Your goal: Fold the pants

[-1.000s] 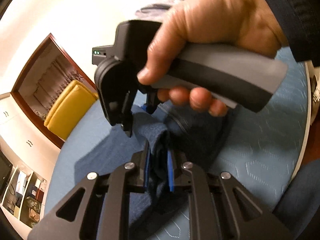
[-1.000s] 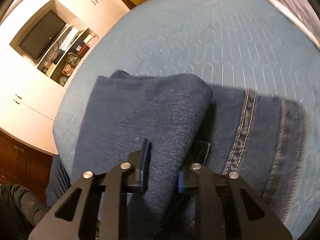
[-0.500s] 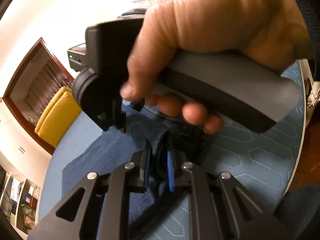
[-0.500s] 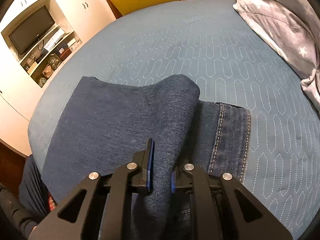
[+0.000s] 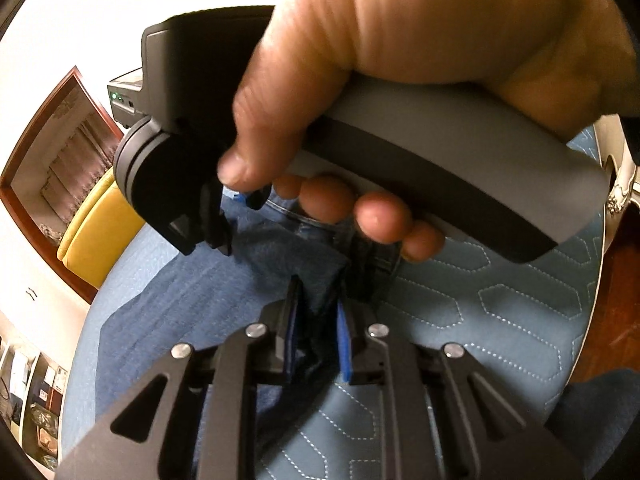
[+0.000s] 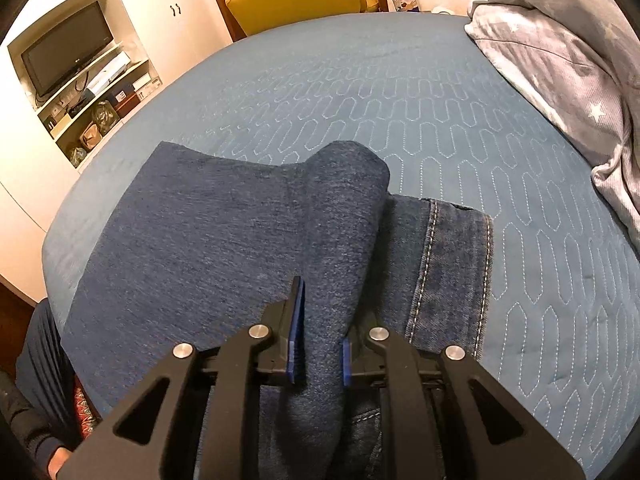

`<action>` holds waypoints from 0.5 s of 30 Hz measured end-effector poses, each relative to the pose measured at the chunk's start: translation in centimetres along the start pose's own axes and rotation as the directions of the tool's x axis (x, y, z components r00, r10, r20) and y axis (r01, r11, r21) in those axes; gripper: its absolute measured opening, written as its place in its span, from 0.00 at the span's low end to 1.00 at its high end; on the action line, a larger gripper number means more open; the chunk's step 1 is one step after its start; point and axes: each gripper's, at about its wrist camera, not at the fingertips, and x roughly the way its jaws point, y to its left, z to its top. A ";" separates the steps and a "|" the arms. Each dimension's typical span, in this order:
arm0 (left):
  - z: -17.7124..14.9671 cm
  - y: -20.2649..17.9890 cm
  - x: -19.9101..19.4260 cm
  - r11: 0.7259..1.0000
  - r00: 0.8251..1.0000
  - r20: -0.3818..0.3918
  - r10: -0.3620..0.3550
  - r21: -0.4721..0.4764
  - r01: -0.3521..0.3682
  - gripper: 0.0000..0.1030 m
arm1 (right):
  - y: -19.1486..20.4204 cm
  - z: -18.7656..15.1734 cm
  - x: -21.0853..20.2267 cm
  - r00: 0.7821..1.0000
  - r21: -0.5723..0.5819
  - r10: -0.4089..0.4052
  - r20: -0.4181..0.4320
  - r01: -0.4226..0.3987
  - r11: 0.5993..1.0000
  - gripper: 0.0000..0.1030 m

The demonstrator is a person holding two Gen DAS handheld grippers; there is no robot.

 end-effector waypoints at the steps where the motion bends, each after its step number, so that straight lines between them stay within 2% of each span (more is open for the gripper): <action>1: -0.3 0.3 0.4 1.000 1.000 -0.002 -0.005 -0.004 0.005 0.17 | 0.0 -0.1 0.0 1.000 -0.001 -0.002 0.002 0.002 1.000 0.13; 4: -0.3 0.7 0.5 0.999 1.000 0.001 -0.028 -0.016 0.028 0.22 | -0.1 -0.1 0.0 1.000 -0.003 -0.011 0.006 0.011 1.000 0.15; 6: -0.1 1.1 0.3 0.997 0.998 0.003 -0.062 -0.035 0.062 0.35 | 0.0 -0.2 -0.2 1.000 -0.004 -0.023 0.010 0.023 1.000 0.18; 7: -0.1 1.4 0.1 0.995 0.996 0.004 -0.092 -0.045 0.092 0.47 | 0.1 -0.2 -0.3 0.999 -0.002 -0.033 0.013 0.033 0.999 0.20; 8: 0.0 1.7 -0.3 0.993 0.994 0.011 -0.106 -0.050 0.106 0.51 | 0.1 -0.3 -0.5 0.999 0.000 -0.046 0.015 0.046 0.999 0.22; 10: -0.2 2.6 -1.6 0.987 0.989 0.037 -0.146 -0.065 0.149 0.53 | 0.2 -0.4 -1.0 0.995 0.001 -0.092 0.026 0.092 0.996 0.32; 12: -0.5 4.3 -3.1 0.971 0.978 0.061 -0.202 -0.118 0.208 0.53 | 0.3 -0.7 -1.7 0.990 0.005 -0.136 0.041 0.135 0.991 0.35; 14: -1.1 8.1 -4.9 0.930 0.959 0.098 -0.264 -0.237 0.280 0.53 | 0.4 -0.9 -2.0 0.986 0.007 -0.163 0.045 0.163 0.987 0.35; 15: -1.2 9.7 -5.2 0.914 0.956 0.110 -0.271 -0.282 0.292 0.53 | 0.7 -1.2 -2.2 0.982 0.004 -0.185 0.047 0.185 0.983 0.36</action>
